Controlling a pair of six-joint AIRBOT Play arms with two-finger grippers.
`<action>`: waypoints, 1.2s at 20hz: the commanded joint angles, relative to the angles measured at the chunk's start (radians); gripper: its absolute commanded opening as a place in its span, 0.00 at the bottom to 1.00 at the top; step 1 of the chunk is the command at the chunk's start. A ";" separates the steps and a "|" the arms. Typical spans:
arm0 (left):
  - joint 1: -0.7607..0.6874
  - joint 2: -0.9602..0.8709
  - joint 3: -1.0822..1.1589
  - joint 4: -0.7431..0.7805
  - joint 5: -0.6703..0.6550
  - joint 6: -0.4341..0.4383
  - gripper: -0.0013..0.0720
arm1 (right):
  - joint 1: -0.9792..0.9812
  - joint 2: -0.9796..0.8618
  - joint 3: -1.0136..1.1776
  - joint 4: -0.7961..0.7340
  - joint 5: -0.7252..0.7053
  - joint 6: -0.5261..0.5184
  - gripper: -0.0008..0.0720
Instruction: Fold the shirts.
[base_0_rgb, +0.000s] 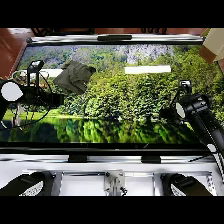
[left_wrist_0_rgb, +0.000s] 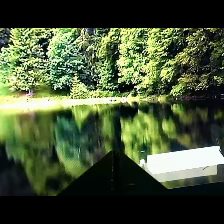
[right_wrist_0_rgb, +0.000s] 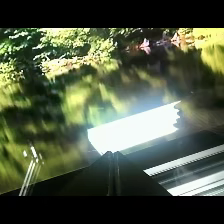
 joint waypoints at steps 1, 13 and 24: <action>0.000 0.000 0.000 0.000 0.000 0.000 0.07 | 0.001 0.000 0.000 0.019 -0.055 0.052 0.09; 0.000 -0.007 0.000 -0.034 0.414 -0.092 0.07 | 0.001 0.000 0.000 -0.003 -0.126 -0.032 0.11; -0.001 -0.008 0.000 -0.039 0.336 -0.089 0.07 | 0.001 0.000 0.000 -0.003 -0.173 -0.107 0.10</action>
